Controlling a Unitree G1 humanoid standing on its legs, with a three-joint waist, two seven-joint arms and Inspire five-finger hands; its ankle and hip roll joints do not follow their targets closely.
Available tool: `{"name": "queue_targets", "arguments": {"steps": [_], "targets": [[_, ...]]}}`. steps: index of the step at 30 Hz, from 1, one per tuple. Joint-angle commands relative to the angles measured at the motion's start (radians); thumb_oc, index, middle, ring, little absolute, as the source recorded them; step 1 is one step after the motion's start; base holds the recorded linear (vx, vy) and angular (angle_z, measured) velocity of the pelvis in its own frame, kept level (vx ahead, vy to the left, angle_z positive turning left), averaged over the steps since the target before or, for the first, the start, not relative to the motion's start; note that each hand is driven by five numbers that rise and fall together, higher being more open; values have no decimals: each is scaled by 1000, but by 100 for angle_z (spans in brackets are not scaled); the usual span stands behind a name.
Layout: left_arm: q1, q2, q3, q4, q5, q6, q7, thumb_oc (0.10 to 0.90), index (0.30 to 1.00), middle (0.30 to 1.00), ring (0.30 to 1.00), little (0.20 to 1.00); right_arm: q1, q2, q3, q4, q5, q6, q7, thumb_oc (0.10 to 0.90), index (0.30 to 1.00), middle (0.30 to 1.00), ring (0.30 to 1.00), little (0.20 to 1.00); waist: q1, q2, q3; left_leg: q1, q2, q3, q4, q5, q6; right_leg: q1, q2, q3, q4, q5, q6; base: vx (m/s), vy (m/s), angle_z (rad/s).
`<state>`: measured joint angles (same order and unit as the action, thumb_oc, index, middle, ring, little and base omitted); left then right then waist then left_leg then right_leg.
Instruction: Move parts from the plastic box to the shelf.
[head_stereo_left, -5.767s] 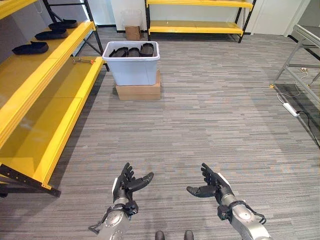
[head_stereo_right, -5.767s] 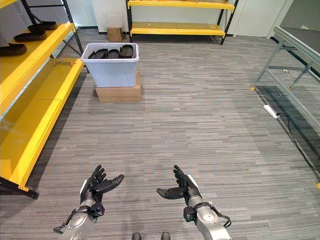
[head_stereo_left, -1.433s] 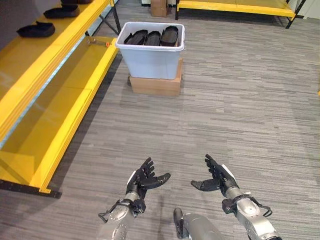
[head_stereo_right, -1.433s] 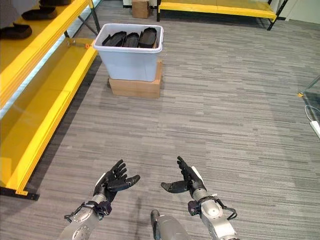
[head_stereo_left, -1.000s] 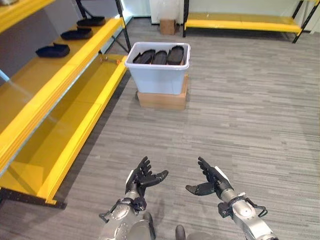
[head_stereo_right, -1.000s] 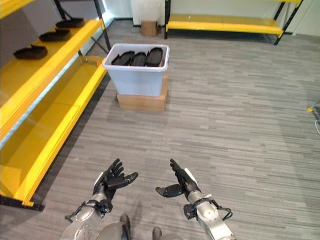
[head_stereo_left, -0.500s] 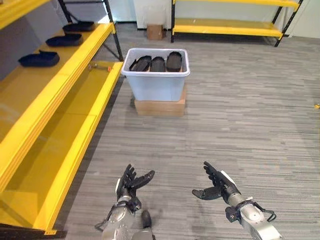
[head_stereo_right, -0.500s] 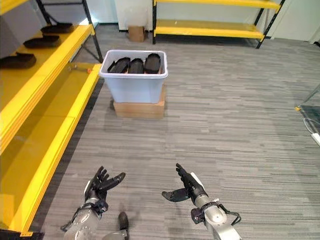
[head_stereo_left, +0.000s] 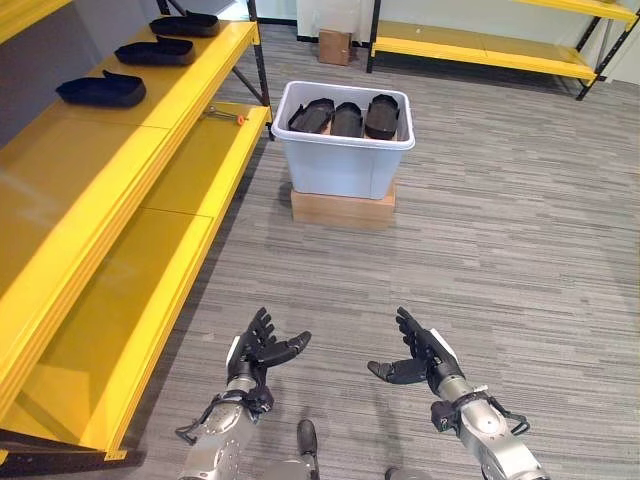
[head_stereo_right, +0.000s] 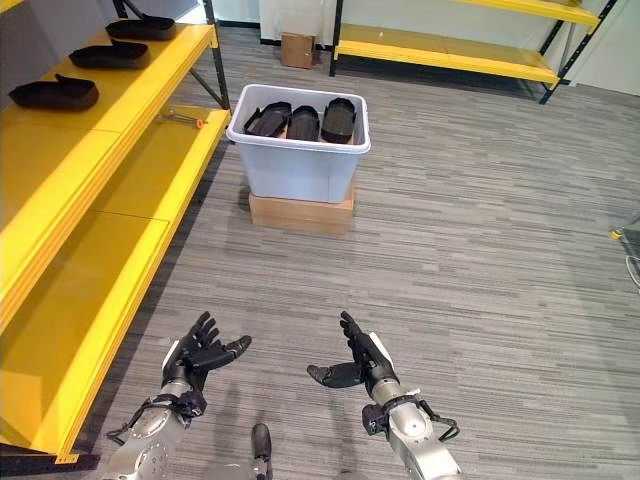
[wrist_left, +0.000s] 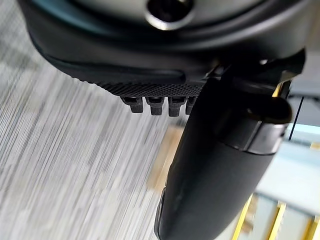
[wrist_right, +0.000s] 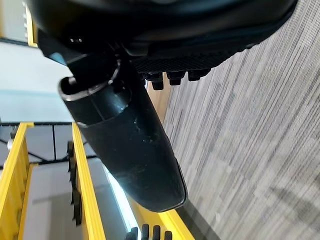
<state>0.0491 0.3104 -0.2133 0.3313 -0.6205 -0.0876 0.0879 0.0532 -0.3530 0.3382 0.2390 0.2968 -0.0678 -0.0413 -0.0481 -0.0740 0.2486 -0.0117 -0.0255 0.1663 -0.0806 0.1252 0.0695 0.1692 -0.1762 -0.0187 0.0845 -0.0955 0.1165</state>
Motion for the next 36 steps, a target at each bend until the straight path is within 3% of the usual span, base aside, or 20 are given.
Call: {"name": "queue_targets", "arguments": {"steps": [1, 3, 5, 6, 8, 9, 11, 12, 15, 18, 21, 27, 34, 36], "targets": [[-61, 29, -36, -95, 36, -30, -89, 900, 1000, 1000, 1000, 1000, -66, -9, -35, -71, 27, -98, -28, 900, 1000, 1000, 1000, 1000, 14, 33, -105, 22, 58, -34, 73, -136, -12, -101, -29, -24, 139, 148, 16, 42, 168, -32], [-67, 33, -39, -95, 35, -13, -100, 900, 1000, 1000, 1000, 1000, -70, -7, -39, -65, 24, -99, -32, 900, 1000, 1000, 1000, 1000, 14, 36, -106, 22, 48, -24, 77, -143, 1, -115, -36, -35, 186, 166, 13, 37, 188, -30], [-68, 36, -36, -100, 24, 6, -107, 900, 1000, 1000, 1000, 1000, -72, 3, -42, -59, -1, -98, -22, 900, 1000, 1000, 1000, 1000, 24, 56, -101, 32, 35, 22, 86, -161, 26, -191, -96, -129, 370, 241, 12, 82, 325, -28], [-60, 35, -33, -107, 14, 4, -104, 900, 1000, 1000, 1000, 1000, -75, 6, -40, -56, -5, -90, -15, 900, 1000, 1000, 1000, 1000, 29, 61, -95, 50, 30, 41, 83, -177, 25, -206, -120, -162, 421, 224, 20, 138, 287, -57], [-55, 33, -28, -113, 15, 0, -100, 900, 1000, 1000, 1000, 1000, -81, 6, -39, -54, -10, -81, -11, 900, 1000, 1000, 1000, 1000, 32, 67, -85, 58, 33, 70, 79, -171, 31, -226, -116, -184, 444, 222, 9, 92, 146, -108], [-52, 32, -28, -120, 8, -6, -92, 900, 1000, 1000, 1000, 1000, -90, -5, -40, -50, -9, -72, -3, 900, 1000, 1000, 1000, 1000, 1, 68, -71, 96, 23, 69, 51, -176, 26, -287, -2, -171, 406, 188, 7, 122, 41, -99], [-53, 35, -28, -133, -14, -3, -75, 900, 1000, 1000, 1000, 1000, -74, -19, -60, -75, -16, -57, 12, 900, 1000, 1000, 1000, 1000, -43, 56, -63, 146, -3, 32, 16, -191, 25, -351, 94, -148, 284, 185, 4, 232, -4, -42], [-55, 35, -28, -141, -17, 4, -72, 900, 1000, 1000, 1000, 1000, -65, -19, -71, -83, -17, -53, 14, 900, 1000, 1000, 1000, 1000, -56, 48, -63, 165, -16, 11, 2, -200, 23, -369, 107, -146, 198, 204, 7, 220, -71, -4], [-56, 29, -38, -149, -10, 23, -81, 900, 1000, 1000, 1000, 1000, -52, -14, -92, -76, -27, -40, 31, 900, 1000, 1000, 1000, 1000, -74, 35, -56, 207, -25, -39, -7, -224, 5, -420, 98, -146, -17, 278, 23, 221, -117, 47], [-38, 23, -60, -140, 23, 1, -140, 900, 1000, 1000, 1000, 1000, -42, -8, -97, -53, -70, -57, 42, 900, 1000, 1000, 1000, 1000, -84, 47, -44, 247, -12, -77, -7, -240, -10, -458, 94, -123, -99, 306, 28, 232, -131, 20], [-21, 15, -100, -129, 51, -38, -186, 900, 1000, 1000, 1000, 1000, -40, -23, -73, -17, -53, -77, 32, 900, 1000, 1000, 1000, 1000, -94, 40, -70, 271, -15, -110, -7, -268, -16, -379, 104, -53, -162, 327, 34, 344, -186, 50], [-37, 13, -116, -145, 29, -14, -164, 900, 1000, 1000, 1000, 1000, -53, -26, -40, -29, -55, -59, 16, 900, 1000, 1000, 1000, 1000, -101, 38, -97, 300, 16, -91, -7, -276, -37, -312, 103, -30, -119, 298, 6, 308, -209, 51], [-56, 10, -127, -151, 9, -13, -172, 900, 1000, 1000, 1000, 1000, -96, -57, -31, -27, -42, -66, -25, 900, 1000, 1000, 1000, 1000, -100, 58, -85, 253, 83, -26, 37, -236, -79, -307, 98, -64, -33, 204, -45, 149, -154, 7], [-56, 5, -129, -152, 10, -15, -174, 900, 1000, 1000, 1000, 1000, -93, -64, -42, -25, -42, -69, -16, 900, 1000, 1000, 1000, 1000, -102, 63, -80, 227, 103, -18, 82, -198, -93, -293, 101, -69, -26, 189, -60, 157, -161, 13]]}}
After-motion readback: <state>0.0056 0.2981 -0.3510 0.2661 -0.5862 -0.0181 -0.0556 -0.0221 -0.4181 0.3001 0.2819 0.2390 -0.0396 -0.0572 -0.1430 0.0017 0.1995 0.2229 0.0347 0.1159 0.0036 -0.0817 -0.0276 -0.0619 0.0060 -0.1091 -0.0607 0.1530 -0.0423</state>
